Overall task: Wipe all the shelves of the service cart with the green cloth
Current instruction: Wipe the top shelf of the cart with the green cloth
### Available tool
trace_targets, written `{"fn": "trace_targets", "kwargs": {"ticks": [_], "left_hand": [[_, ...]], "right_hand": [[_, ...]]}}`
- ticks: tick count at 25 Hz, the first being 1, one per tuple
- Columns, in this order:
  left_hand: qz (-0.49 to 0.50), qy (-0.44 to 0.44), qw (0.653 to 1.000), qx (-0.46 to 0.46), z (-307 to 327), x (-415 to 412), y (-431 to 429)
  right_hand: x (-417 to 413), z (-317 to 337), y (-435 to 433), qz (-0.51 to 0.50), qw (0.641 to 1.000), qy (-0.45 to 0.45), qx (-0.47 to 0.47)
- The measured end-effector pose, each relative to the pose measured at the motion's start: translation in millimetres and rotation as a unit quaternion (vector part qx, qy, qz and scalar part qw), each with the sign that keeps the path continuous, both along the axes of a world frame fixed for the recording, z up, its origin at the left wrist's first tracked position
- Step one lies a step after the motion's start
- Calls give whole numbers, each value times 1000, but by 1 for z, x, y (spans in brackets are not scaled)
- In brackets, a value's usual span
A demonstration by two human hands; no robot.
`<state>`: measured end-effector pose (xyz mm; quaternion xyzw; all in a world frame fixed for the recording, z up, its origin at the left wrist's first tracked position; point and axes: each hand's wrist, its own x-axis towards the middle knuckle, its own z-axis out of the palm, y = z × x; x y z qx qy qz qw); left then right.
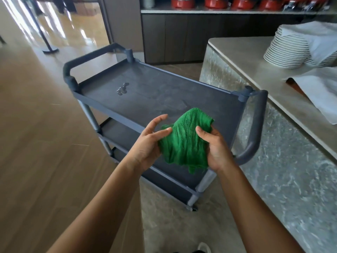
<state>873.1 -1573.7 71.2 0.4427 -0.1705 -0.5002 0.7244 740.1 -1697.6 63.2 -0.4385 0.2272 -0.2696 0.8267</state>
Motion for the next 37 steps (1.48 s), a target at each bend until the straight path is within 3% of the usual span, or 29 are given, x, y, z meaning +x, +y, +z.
{"fn": "trace_targets", "kwargs": {"ticks": [8,16,22,37], "left_hand": [[102,-99,989,36,-11,65,36],[158,-112,979,71,-18,132,27],[153,-137,970,128,-22,191,-4],[134,-164,963,167,-33,337,-26]], "right_hand": [[68,-8,26,66,997,18,28],[142,-17,10,118,992,42,23],[198,-20,-22,129,989,70,21],[343,-38,-45,123,989,75,15]]}}
